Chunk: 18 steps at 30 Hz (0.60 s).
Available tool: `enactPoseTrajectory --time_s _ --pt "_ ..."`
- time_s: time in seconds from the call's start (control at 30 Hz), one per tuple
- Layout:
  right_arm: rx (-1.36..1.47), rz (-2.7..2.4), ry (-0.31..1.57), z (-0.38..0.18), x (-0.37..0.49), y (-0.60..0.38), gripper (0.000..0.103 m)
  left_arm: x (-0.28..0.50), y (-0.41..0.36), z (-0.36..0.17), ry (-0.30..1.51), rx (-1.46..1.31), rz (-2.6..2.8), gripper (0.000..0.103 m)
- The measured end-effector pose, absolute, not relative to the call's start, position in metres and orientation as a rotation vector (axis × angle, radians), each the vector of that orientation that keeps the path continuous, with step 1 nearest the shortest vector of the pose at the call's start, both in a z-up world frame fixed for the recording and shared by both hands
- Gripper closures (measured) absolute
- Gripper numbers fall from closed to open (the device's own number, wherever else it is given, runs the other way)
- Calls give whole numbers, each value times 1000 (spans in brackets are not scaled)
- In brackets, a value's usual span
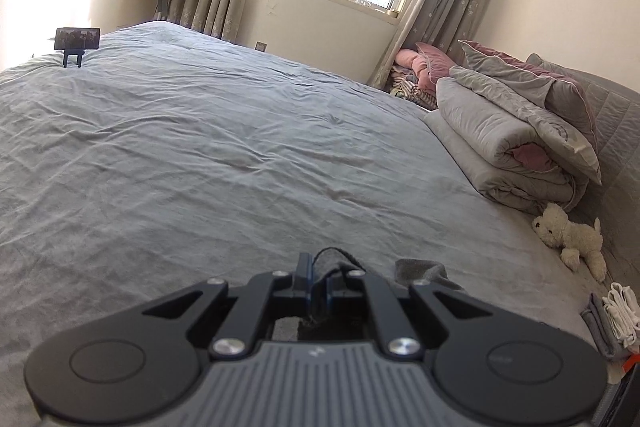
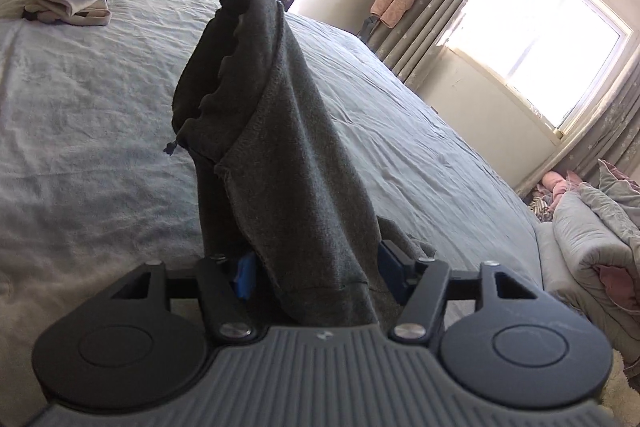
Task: Fold clothes
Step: 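Lift the shirt up off the bed with both grippers, then hold the shirt high with both grippers and shake it out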
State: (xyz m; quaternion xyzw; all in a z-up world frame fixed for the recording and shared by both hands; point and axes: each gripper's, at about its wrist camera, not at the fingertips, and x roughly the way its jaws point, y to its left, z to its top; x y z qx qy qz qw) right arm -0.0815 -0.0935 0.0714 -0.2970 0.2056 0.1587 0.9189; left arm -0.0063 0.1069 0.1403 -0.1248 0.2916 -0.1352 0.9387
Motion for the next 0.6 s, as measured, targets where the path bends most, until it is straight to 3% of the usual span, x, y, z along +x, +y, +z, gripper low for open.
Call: enactPoseTrajectory --time_s 0.03,0.07,0.43,0.53,0.57,0.6 --pt "-571 309 427 76 -78 -96 90 -7 108 140 595 -255 -280 97" --pt "-532 289 423 82 -75 -99 93 -8 109 141 595 -257 -284 97" --pt "-505 41 169 202 -89 -111 98 -31 113 156 486 -238 -513 96" --pt "-517 0 118 237 -99 -106 98 -42 105 157 463 -224 -595 86" --pt "-514 -15 109 248 -101 -104 98 -46 102 157 459 -220 -609 79" --pt "-512 -32 99 257 -103 -103 98 -49 99 156 454 -215 -621 65"
